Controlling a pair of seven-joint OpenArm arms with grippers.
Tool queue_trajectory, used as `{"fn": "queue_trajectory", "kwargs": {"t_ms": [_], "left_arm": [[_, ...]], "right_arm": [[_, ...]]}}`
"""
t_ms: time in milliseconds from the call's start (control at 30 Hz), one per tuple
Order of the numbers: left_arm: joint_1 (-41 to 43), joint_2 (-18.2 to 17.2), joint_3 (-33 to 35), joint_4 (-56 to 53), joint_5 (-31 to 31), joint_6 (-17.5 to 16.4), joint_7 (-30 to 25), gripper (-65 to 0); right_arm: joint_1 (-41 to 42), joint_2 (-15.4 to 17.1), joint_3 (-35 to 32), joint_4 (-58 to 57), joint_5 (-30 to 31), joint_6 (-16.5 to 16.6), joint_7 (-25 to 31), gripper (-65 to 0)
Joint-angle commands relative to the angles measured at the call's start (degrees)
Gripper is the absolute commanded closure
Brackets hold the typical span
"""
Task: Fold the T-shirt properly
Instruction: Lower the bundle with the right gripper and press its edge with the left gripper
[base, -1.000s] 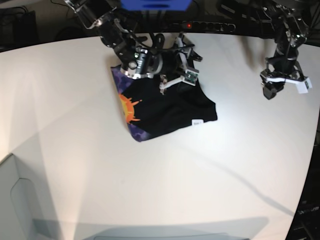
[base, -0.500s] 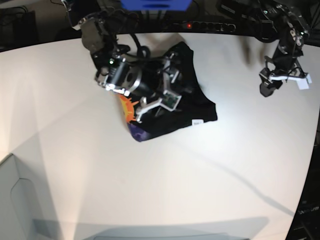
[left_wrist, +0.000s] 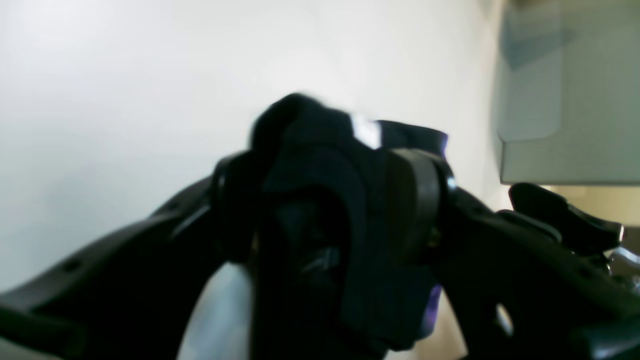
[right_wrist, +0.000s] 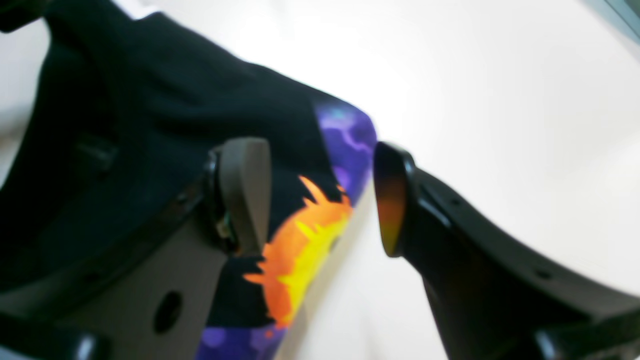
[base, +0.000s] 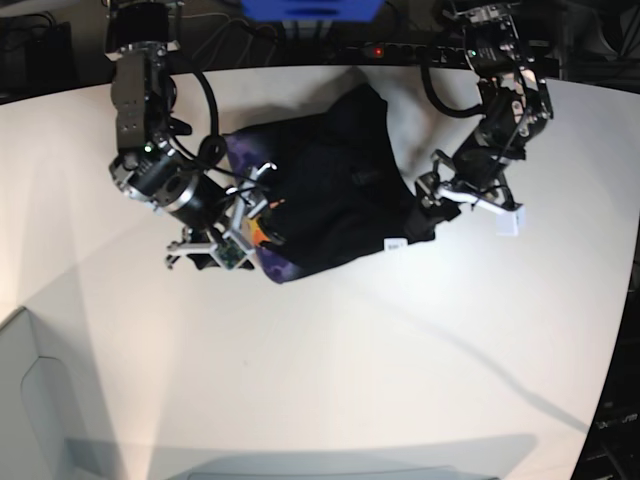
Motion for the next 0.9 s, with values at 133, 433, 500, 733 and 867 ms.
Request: {"fn": "queue_trajectory", "kwargs": {"t_ms": [133, 433, 500, 733, 867], "left_arm": [[-6.81, -0.51, 0.44, -9.85, -0.51, 0.12, -0.20, -37.5], [-19.11, -0.77, 0.52, -27.09, 6.35, -0.32, -1.69, -37.5], [-20.26, -0.68, 0.52, -28.84, 8.20, -0.32, -3.62, -37.5], [-17.62, -4.73, -1.15, -20.93, 8.64, -0.32, -4.15, -37.5], [-12.08, -7.19, -5.19, -11.52, 8.55, -0.32, -4.06, -37.8]], "right_arm": [[0.52, 0.37, 0.29, 0.94, 0.81, 0.84, 0.97, -33.7], [-0.63, 0.72, 0.21, 0.94, 0.72, 0.84, 0.88, -33.7], [-0.63, 1.43, 0.29, 0.94, 0.72, 0.84, 0.88, -33.7], [-0.27, 1.87, 2.05, 1.65, 0.72, 0.84, 1.41, -33.7], [0.52, 1.52, 6.01, 2.00, 0.98, 0.84, 1.50, -33.7]]}}
